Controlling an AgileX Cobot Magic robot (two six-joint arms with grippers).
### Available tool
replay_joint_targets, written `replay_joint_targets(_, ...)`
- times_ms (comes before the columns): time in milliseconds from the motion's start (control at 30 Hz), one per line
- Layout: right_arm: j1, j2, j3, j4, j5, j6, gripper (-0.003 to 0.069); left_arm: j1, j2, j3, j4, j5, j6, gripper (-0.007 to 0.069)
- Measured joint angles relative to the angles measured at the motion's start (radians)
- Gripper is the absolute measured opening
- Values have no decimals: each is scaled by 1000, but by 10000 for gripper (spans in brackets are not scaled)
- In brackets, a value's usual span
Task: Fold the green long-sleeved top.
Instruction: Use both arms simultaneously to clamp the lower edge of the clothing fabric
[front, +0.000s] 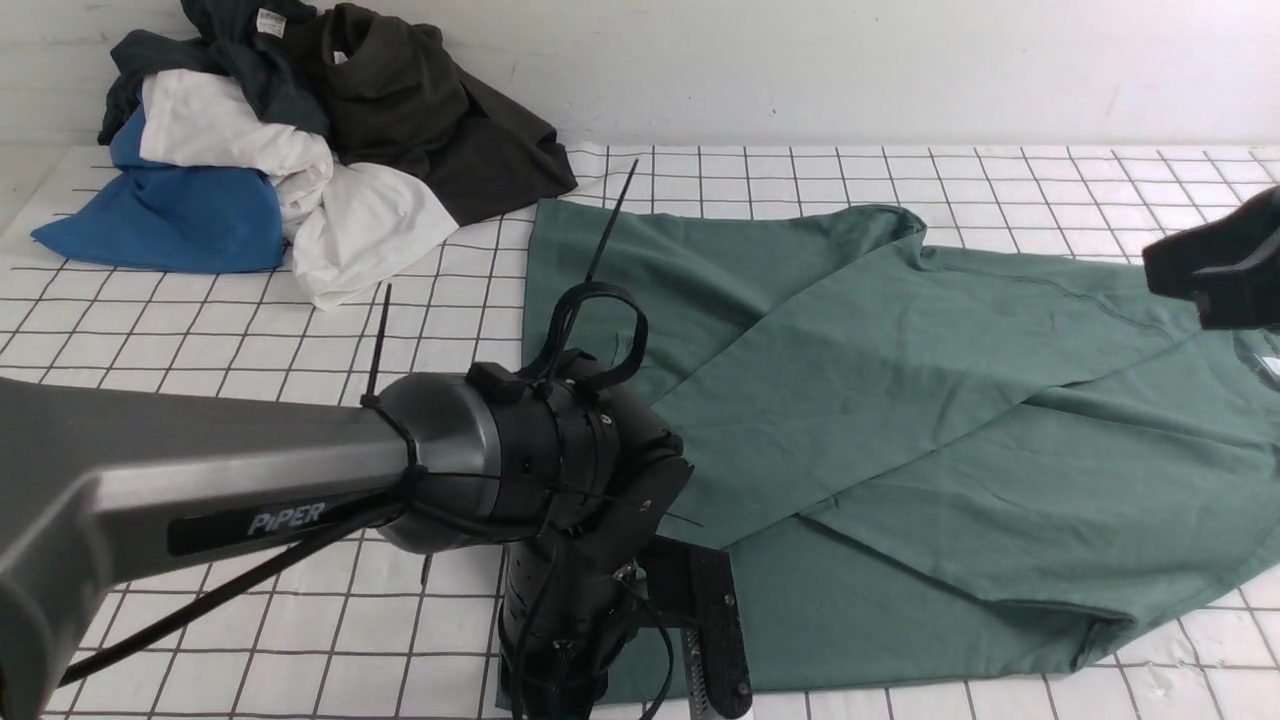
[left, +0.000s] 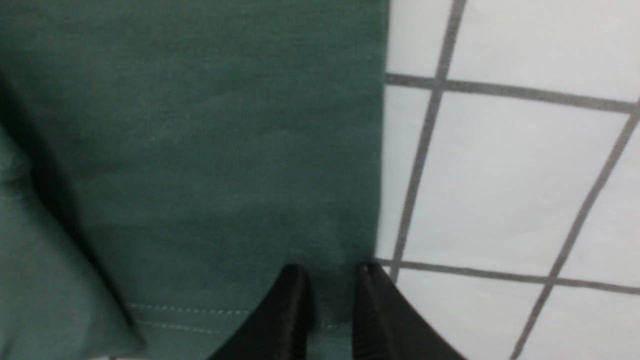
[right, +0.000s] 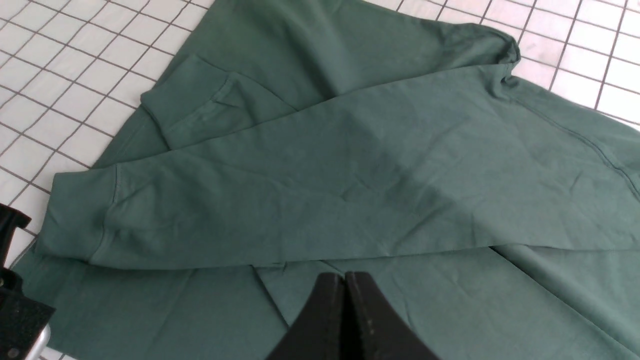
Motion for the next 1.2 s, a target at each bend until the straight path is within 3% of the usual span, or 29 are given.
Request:
replay_joint_targets(100,0,-5,2,19,0,-1,-15,2,-39,3,-28,-2,-7,118)
replay_joint_targets(200,0,-5,2,46,6,-5,-15,2,-67,3,-53,4,-12,190)
replay_joint_targets(300,0,-5,2,77,32,-31,-15,2,-60,3,-53,21,-14,337)
replay_joint_targets(467,0,-5,2,104,50,-69,-15,2,-12,3,-7,20,23,395)
replay_joint_targets(567,0,-5,2,114,50,-87,-15,3,23,-2,19,30,89,354)
replay_joint_targets(667,0,-5,2,115,49,-94,-15,1,27,-6,47,35,102,235)
replay_joint_targets(767,0,-6,2,117,49,-94,-15,1,19,-4,72,40,81,55)
replay_joint_targets(833,0,-6,2,117,50,-94,-15,1,-2,0,79,41,64,20)
replay_joint_targets(1067,0,-20,2,132,77,-97,-15,19,-162,2,67,50,44,13)
replay_joint_targets(1200,1,-23,9,104,92,-98,-15,97,-227,2,-13,78,42,12)
